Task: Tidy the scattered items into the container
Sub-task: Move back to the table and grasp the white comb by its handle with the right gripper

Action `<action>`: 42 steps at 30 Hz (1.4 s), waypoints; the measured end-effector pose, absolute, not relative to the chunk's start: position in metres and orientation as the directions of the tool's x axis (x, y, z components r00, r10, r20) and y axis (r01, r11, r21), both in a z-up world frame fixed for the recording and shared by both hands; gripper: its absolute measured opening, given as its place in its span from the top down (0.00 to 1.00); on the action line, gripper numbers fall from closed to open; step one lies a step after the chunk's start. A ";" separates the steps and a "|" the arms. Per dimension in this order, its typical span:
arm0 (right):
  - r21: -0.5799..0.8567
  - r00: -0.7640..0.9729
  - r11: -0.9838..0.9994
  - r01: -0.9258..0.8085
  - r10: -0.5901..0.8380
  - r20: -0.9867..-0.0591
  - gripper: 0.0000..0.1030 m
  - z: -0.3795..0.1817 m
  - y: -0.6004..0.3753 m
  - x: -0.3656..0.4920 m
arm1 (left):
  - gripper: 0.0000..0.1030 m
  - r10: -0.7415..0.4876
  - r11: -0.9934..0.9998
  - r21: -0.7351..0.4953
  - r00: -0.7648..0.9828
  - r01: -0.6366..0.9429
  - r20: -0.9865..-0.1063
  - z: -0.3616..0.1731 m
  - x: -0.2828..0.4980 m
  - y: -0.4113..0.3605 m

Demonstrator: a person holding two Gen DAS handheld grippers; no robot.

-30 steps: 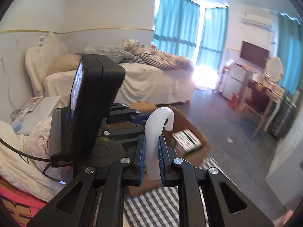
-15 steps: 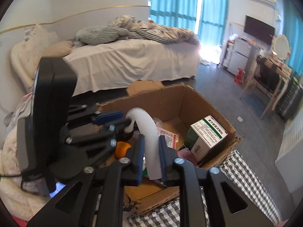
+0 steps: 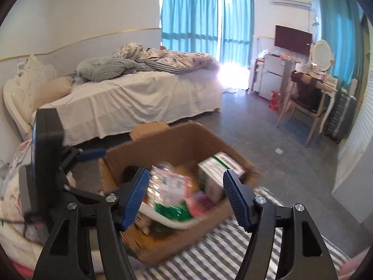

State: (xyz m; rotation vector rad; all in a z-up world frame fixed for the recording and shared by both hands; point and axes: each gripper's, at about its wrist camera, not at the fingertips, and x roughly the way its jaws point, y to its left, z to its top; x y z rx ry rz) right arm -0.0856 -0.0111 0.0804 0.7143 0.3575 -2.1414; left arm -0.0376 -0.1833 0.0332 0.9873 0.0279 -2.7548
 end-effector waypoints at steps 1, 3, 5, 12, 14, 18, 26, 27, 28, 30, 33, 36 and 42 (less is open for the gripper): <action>-0.009 -0.491 -0.618 0.786 -0.616 -0.616 0.36 0.080 0.003 -0.087 | 0.10 -0.173 -0.982 0.055 -0.762 0.178 -0.625 0.035 -0.037 -0.174; -0.057 -0.525 -0.643 0.764 -0.568 -0.634 0.36 0.076 0.030 -0.089 | 0.10 -0.130 -0.991 0.071 -0.776 0.109 -0.617 0.036 -0.039 -0.147; -0.106 -0.555 -0.672 0.732 -0.500 -0.665 0.36 0.066 0.054 -0.094 | 0.10 -0.088 -0.996 0.079 -0.780 0.049 -0.619 0.034 -0.043 -0.123; -0.122 -0.494 -0.715 0.688 -0.339 -0.801 0.52 0.000 0.117 -0.117 | 0.10 0.043 -0.990 0.072 -0.735 -0.125 -0.676 0.002 -0.079 -0.030; -0.113 -0.469 -0.719 0.686 -0.317 -0.824 0.54 -0.020 0.133 -0.122 | 0.10 0.058 -0.985 0.076 -0.720 -0.153 -0.692 -0.012 -0.091 -0.007; -0.083 -0.420 -0.726 0.682 -0.296 -0.858 0.61 -0.049 0.163 -0.139 | 0.10 0.061 -0.973 0.109 -0.683 -0.203 -0.727 -0.040 -0.116 0.028; -0.027 -0.368 -0.707 0.706 -0.335 -0.867 0.61 -0.070 0.176 -0.163 | 0.10 0.047 -0.960 0.134 -0.617 -0.245 -0.786 -0.076 -0.148 0.055; -0.018 -0.362 -0.706 0.708 -0.342 -0.867 0.61 -0.073 0.176 -0.167 | 0.10 0.049 -0.959 0.136 -0.616 -0.250 -0.786 -0.079 -0.151 0.056; -0.010 -0.358 -0.706 0.708 -0.347 -0.867 0.61 -0.076 0.177 -0.171 | 0.10 0.048 -0.958 0.138 -0.615 -0.252 -0.787 -0.081 -0.153 0.057; 0.006 -0.347 -0.708 0.706 -0.353 -0.869 0.62 -0.083 0.177 -0.177 | 0.10 0.043 -0.956 0.143 -0.605 -0.255 -0.795 -0.085 -0.158 0.058; 0.018 -0.328 -0.714 0.700 -0.344 -0.880 0.63 -0.095 0.178 -0.184 | 0.10 0.050 -0.956 0.129 -0.579 -0.263 -0.814 -0.094 -0.163 0.054; 0.017 -0.312 -0.723 0.691 -0.319 -0.895 0.64 -0.106 0.178 -0.191 | 0.10 0.034 -0.956 0.134 -0.554 -0.260 -0.832 -0.103 -0.166 0.051; -0.008 -0.317 -0.722 0.692 -0.293 -0.902 0.69 -0.105 0.174 -0.189 | 0.11 0.064 -0.964 0.079 -0.509 -0.254 -0.859 -0.109 -0.172 0.042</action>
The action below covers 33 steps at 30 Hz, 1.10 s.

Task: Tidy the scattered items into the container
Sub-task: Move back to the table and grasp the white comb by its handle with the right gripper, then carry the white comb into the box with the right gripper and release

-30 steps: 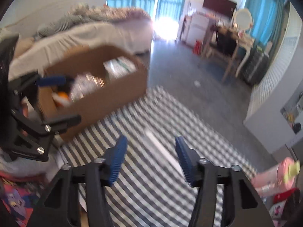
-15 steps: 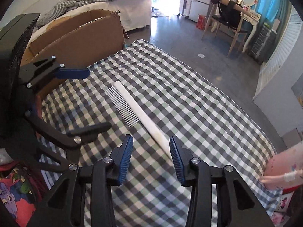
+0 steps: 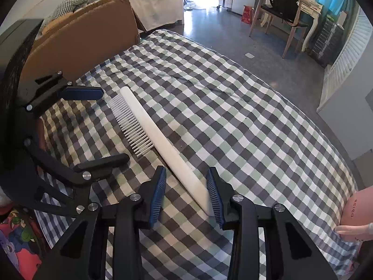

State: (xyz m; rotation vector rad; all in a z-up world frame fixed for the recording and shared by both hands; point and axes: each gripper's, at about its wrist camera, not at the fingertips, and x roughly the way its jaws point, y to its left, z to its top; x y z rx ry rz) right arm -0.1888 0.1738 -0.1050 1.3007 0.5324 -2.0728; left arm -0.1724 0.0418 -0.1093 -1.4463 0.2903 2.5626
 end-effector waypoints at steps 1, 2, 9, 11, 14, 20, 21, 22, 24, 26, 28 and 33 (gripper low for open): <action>-0.013 -0.317 -0.720 0.694 -0.288 -0.904 0.74 -0.104 0.172 -0.187 | 0.15 0.069 -0.964 0.073 -0.505 -0.257 -0.860 -0.109 -0.173 0.042; -0.014 -0.313 -0.717 0.697 -0.287 -0.905 0.79 -0.103 0.170 -0.185 | 0.19 0.080 -0.962 0.066 -0.502 -0.265 -0.861 -0.108 -0.172 0.043; 0.035 -0.286 -0.683 0.729 -0.351 -0.892 0.88 -0.089 0.161 -0.160 | 0.64 0.116 -0.938 0.074 -0.507 -0.339 -0.854 -0.097 -0.155 0.052; 0.051 -0.283 -0.678 0.733 -0.373 -0.883 0.88 -0.085 0.159 -0.155 | 0.64 0.119 -0.941 0.065 -0.505 -0.332 -0.855 -0.096 -0.154 0.052; 0.063 -0.292 -0.679 0.731 -0.396 -0.871 0.88 -0.077 0.158 -0.150 | 0.64 0.111 -0.949 0.064 -0.516 -0.310 -0.849 -0.093 -0.153 0.047; 0.071 -0.319 -0.686 0.724 -0.425 -0.847 0.88 -0.057 0.157 -0.142 | 0.64 0.123 -0.958 0.051 -0.568 -0.282 -0.814 -0.068 -0.148 0.036; 0.071 -0.326 -0.684 0.726 -0.433 -0.840 0.88 -0.052 0.156 -0.140 | 0.64 0.124 -0.958 0.054 -0.580 -0.280 -0.805 -0.064 -0.146 0.035; 0.074 -0.329 -0.681 0.729 -0.443 -0.834 0.88 -0.048 0.156 -0.138 | 0.64 0.127 -0.958 0.055 -0.591 -0.280 -0.797 -0.059 -0.144 0.034; 0.068 -0.344 -0.679 0.731 -0.452 -0.823 0.88 -0.039 0.154 -0.133 | 0.64 0.127 -0.961 0.056 -0.608 -0.273 -0.784 -0.051 -0.144 0.031; 0.053 -0.358 -0.677 0.734 -0.453 -0.816 0.88 -0.032 0.151 -0.128 | 0.64 0.120 -0.963 0.064 -0.627 -0.263 -0.770 -0.046 -0.142 0.031; 0.035 -0.376 -0.673 0.739 -0.455 -0.807 0.88 -0.022 0.147 -0.121 | 0.64 0.119 -0.965 0.067 -0.649 -0.255 -0.751 -0.036 -0.138 0.030; 0.000 -0.401 -0.625 0.781 -0.501 -0.767 0.88 0.008 0.133 -0.101 | 0.64 0.128 -0.972 0.063 -0.727 -0.229 -0.674 0.002 -0.118 0.015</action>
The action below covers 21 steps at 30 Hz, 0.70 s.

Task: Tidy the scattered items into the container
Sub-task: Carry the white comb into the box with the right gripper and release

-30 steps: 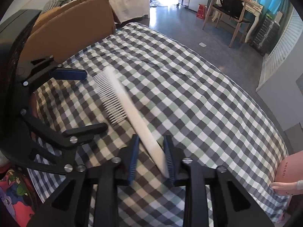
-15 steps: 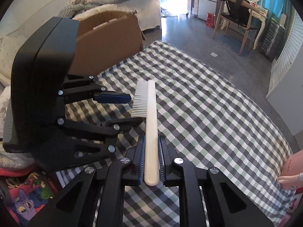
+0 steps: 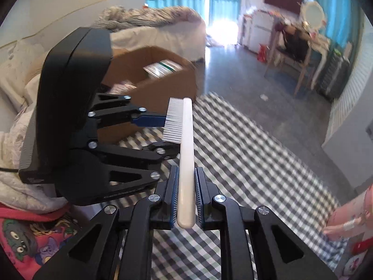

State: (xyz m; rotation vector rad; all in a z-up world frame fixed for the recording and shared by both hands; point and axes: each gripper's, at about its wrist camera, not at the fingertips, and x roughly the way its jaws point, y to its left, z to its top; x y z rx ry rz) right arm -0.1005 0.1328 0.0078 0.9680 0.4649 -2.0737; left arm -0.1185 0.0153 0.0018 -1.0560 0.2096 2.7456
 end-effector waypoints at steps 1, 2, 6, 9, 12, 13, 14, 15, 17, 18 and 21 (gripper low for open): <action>-0.013 -0.410 -0.617 0.787 -0.507 -0.758 0.88 0.015 0.128 -0.096 | 0.64 0.125 -0.974 0.062 -0.744 -0.218 -0.657 0.010 -0.115 0.010; -0.029 -0.419 -0.608 0.793 -0.512 -0.750 0.88 0.021 0.122 -0.092 | 0.63 0.122 -0.977 0.058 -0.760 -0.206 -0.638 0.018 -0.111 0.004; -0.071 -0.438 -0.564 0.823 -0.549 -0.712 0.88 0.044 0.096 -0.078 | 0.63 0.096 -0.989 0.040 -0.811 -0.146 -0.577 0.047 -0.093 -0.026; -0.098 -0.435 -0.521 0.848 -0.578 -0.690 0.88 0.056 0.071 -0.067 | 0.63 0.050 -0.995 0.043 -0.832 -0.089 -0.552 0.058 -0.080 -0.052; -0.111 -0.417 -0.477 0.872 -0.605 -0.679 0.88 0.061 0.044 -0.062 | 0.62 0.016 -0.999 0.034 -0.835 -0.041 -0.549 0.063 -0.070 -0.079; -0.111 -0.409 -0.465 0.878 -0.610 -0.679 0.88 0.061 0.035 -0.062 | 0.61 0.004 -0.999 0.033 -0.832 -0.027 -0.555 0.063 -0.068 -0.088; -0.108 -0.399 -0.455 0.884 -0.613 -0.682 0.88 0.060 0.026 -0.063 | 0.61 -0.006 -0.999 0.033 -0.828 -0.015 -0.560 0.063 -0.066 -0.097; -0.105 -0.391 -0.447 0.888 -0.615 -0.685 0.88 0.059 0.017 -0.064 | 0.61 -0.019 -0.999 0.034 -0.825 0.000 -0.565 0.062 -0.064 -0.107; -0.093 -0.367 -0.427 0.900 -0.623 -0.691 0.88 0.055 -0.005 -0.066 | 0.60 -0.047 -0.999 0.030 -0.818 0.037 -0.573 0.059 -0.060 -0.130; -0.087 -0.354 -0.416 0.905 -0.625 -0.696 0.88 0.052 -0.017 -0.068 | 0.59 -0.057 -0.998 0.023 -0.814 0.054 -0.579 0.058 -0.059 -0.140; -0.078 -0.324 -0.389 0.918 -0.620 -0.714 0.88 0.044 -0.051 -0.070 | 0.59 -0.085 -0.995 0.004 -0.792 0.104 -0.605 0.047 -0.059 -0.169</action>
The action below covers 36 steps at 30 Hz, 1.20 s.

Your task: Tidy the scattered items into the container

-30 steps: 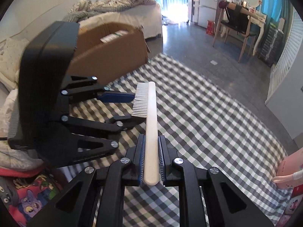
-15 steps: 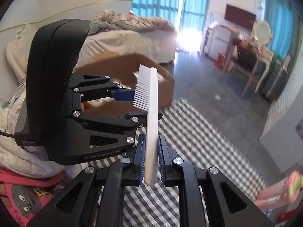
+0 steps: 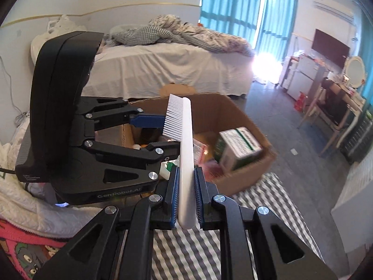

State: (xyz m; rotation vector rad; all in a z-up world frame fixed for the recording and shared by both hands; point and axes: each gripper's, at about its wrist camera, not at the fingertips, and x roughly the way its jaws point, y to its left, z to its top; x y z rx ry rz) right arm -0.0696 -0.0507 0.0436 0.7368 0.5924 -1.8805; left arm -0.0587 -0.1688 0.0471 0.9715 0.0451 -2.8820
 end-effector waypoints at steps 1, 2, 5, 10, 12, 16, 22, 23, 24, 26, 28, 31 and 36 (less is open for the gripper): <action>-0.070 -0.312 -0.383 0.921 -0.617 -0.723 0.88 0.040 -0.061 -0.073 | 0.59 -0.097 -0.992 0.000 -0.781 0.124 -0.617 0.042 -0.060 -0.179; -0.063 -0.300 -0.379 0.923 -0.611 -0.732 0.88 0.036 -0.071 -0.077 | 0.59 -0.106 -0.990 -0.003 -0.768 0.139 -0.632 0.037 -0.062 -0.186; -0.050 -0.274 -0.370 0.928 -0.582 -0.766 0.88 0.019 -0.093 -0.086 | 0.58 -0.116 -0.984 -0.020 -0.729 0.175 -0.674 0.023 -0.067 -0.204; -0.050 -0.268 -0.379 0.924 -0.551 -0.790 0.83 0.007 -0.099 -0.094 | 0.42 -0.122 -0.978 -0.038 -0.707 0.206 -0.697 0.013 -0.064 -0.222; -0.085 -0.304 -0.394 0.915 -0.539 -0.785 0.55 0.008 -0.100 -0.092 | 0.27 -0.125 -0.975 -0.044 -0.704 0.216 -0.699 0.013 -0.062 -0.227; -0.102 -0.339 -0.415 0.904 -0.553 -0.761 0.46 0.018 -0.093 -0.087 | 0.10 -0.132 -0.971 -0.057 -0.719 0.233 -0.682 0.019 -0.057 -0.234; -0.094 -0.386 -0.475 0.875 -0.568 -0.726 0.41 0.035 -0.064 -0.086 | 0.09 -0.140 -0.974 -0.038 -0.729 0.223 -0.670 0.029 -0.055 -0.221; -0.091 -0.401 -0.493 0.865 -0.572 -0.716 0.40 0.039 -0.055 -0.085 | 0.08 -0.138 -0.975 -0.037 -0.734 0.217 -0.665 0.031 -0.053 -0.217; -0.089 -0.421 -0.515 0.853 -0.575 -0.701 0.39 0.044 -0.046 -0.084 | 0.08 -0.136 -0.977 -0.033 -0.741 0.209 -0.658 0.034 -0.052 -0.213; -0.081 -0.467 -0.566 0.820 -0.580 -0.668 0.36 0.056 -0.025 -0.082 | 0.07 -0.130 -0.983 -0.018 -0.756 0.184 -0.641 0.041 -0.049 -0.200; -0.061 -0.505 -0.612 0.788 -0.587 -0.633 0.32 0.070 -0.001 -0.079 | 0.07 -0.126 -0.987 -0.002 -0.768 0.163 -0.628 0.047 -0.048 -0.185; -0.070 -0.603 -0.707 0.704 -0.542 -0.586 0.15 0.087 0.033 -0.073 | 0.07 -0.108 -0.992 0.010 -0.783 0.129 -0.613 0.058 -0.047 -0.161; -0.117 -0.768 -0.878 0.463 -0.333 -0.547 0.07 0.091 0.086 -0.059 | 0.07 -0.082 -0.997 0.034 -0.813 0.076 -0.577 0.066 -0.043 -0.114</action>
